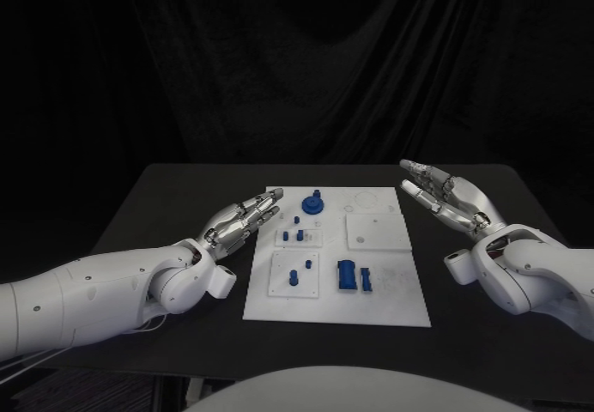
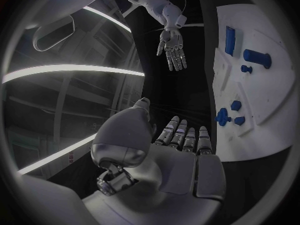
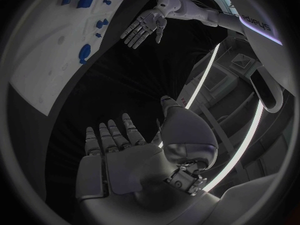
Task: Assemble the parts on the task board
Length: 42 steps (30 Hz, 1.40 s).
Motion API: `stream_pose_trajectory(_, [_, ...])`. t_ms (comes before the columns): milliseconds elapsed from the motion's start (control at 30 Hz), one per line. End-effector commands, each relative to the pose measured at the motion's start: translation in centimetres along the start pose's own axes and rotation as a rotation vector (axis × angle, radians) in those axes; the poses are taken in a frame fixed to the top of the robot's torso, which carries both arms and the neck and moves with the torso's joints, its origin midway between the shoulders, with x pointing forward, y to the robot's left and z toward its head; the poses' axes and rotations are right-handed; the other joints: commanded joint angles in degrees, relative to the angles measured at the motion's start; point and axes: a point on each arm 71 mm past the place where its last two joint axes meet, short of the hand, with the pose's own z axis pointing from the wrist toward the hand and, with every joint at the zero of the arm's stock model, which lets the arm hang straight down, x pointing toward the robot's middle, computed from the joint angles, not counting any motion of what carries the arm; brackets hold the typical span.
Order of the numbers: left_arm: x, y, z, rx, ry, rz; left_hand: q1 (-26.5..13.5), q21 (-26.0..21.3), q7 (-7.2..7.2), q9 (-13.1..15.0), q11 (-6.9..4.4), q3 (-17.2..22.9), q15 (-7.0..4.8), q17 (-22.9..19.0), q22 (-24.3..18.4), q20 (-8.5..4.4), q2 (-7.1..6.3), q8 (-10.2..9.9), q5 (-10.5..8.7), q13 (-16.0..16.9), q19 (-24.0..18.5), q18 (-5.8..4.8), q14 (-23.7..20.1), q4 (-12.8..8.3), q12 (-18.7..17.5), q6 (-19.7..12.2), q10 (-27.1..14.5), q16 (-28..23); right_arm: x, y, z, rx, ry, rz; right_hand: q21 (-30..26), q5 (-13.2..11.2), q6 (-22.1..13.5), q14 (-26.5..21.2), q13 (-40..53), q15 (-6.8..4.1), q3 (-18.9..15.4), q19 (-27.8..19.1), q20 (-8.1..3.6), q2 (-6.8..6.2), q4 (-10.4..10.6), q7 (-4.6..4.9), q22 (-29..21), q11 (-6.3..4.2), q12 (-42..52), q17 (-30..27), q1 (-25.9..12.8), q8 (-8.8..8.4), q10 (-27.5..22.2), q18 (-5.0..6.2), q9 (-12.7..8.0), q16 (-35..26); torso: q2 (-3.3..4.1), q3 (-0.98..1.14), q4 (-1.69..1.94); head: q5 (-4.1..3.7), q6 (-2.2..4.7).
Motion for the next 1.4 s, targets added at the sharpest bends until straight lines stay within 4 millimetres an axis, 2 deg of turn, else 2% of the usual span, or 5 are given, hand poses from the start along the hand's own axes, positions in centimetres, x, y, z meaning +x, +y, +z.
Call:
stream_pose_trajectory(33, [0.0, -0.7, 0.9, 0.008, -0.085, 0.031, -17.6, -0.6, -0.52, -0.5, -0.11, 2.0, -0.21, 0.0, -0.3, -1.22, -2.29, -0.8, -6.49, -0.5, -0.4, -1.84, -0.2, -3.5, -2.6, -4.8, -2.0, -0.2, 0.1, 0.0, 0.6, 0.03, -0.078, 0.066, -0.6, -5.0, -4.3, -3.3, -3.0, -2.62, -0.6, -1.0, -3.66, -0.32, -3.6, -0.93, -1.9, -2.56, -5.4, -1.1, -14.4, -3.56, -0.9, -1.3, -0.9, -2.4, -0.24, -0.24, 0.02, -0.71, 2.05])
stream_pose_trajectory(167, [0.4, -2.0, 2.4, 0.023, -0.18, 0.059, -24.1, -0.6, -0.52, -0.5, -0.11, 6.4, -0.21, 0.0, -0.3, -1.22, -3.14, -0.8, -8.93, -0.5, -0.4, -6.12, -0.2, -4.9, -3.6, -6.5, -6.7, -0.2, 0.9, 0.6, 2.2, 0.054, -0.163, 0.17, -0.6, -6.8, -5.9, -3.3, -4.1, -3.61, -0.6, -1.0, -4.95, -0.32, -4.9, -0.93, -6.2, -3.47, -7.4, -1.1, -19.6, -4.87, -0.9, -1.3, -0.9, -3.3, -0.56, -0.54, 0.0, -1.97, 5.64])
stream_pose_trajectory(567, [1.6, -6.2, 6.0, 0.037, -0.479, 0.097, -36.9, -0.6, -0.52, -0.5, -0.11, 6.4, -0.21, 0.0, -0.3, -1.22, -7.38, -0.8, -13.65, -0.5, -0.4, -6.12, -0.2, -7.4, -8.3, -9.9, -6.7, -0.2, 3.3, 1.9, 5.4, 0.156, -0.345, 0.425, -0.6, -10.4, -8.9, -3.3, -9.7, -8.38, -0.6, -1.0, -7.51, -0.32, -7.4, -0.93, -6.2, -8.29, -11.3, -1.1, -30.1, -7.47, -0.9, -1.3, -0.9, -7.8, -1.25, -1.16, -0.05, -4.69, 13.34])
stream_pose_trajectory(633, [1.8, -6.6, 6.3, 0.035, -0.51, 0.098, -38.5, -0.6, -0.52, -0.5, -0.11, 6.4, -0.21, 0.0, -0.3, -1.22, -7.38, -0.8, -14.26, -0.5, -0.4, -6.12, -0.2, -11.6, -8.3, -10.4, -6.7, -0.2, 3.4, 1.9, 5.6, 0.163, -0.354, 0.44, -0.6, -10.9, -9.3, -3.3, -9.7, -8.38, -0.6, -1.0, -11.72, -0.32, -11.5, -0.93, -6.2, -8.29, -11.8, -1.1, -31.4, -11.49, -0.9, -1.3, -0.9, -7.8, -1.28, -1.19, -0.05, -4.81, 13.69])
stream_pose_trajectory(1400, [2.1, -7.5, 6.8, 0.031, -0.571, 0.097, -49.6, -0.6, -0.52, -0.5, -0.11, 6.4, -0.21, 0.0, -0.3, -1.22, -7.38, -0.8, -20.96, -0.5, -0.4, -6.12, -0.2, -11.6, -8.3, -15.4, -6.7, -0.2, 3.5, 2.0, 5.7, 0.168, -0.36, 0.449, -0.6, -16.1, -13.9, -3.3, -9.7, -8.38, -0.6, -1.0, -11.72, -0.32, -11.5, -0.93, -6.2, -8.29, -17.4, -1.1, -46.3, -11.49, -0.9, -1.3, -0.9, -7.8, -1.3, -1.2, -0.05, -4.85, 13.81])
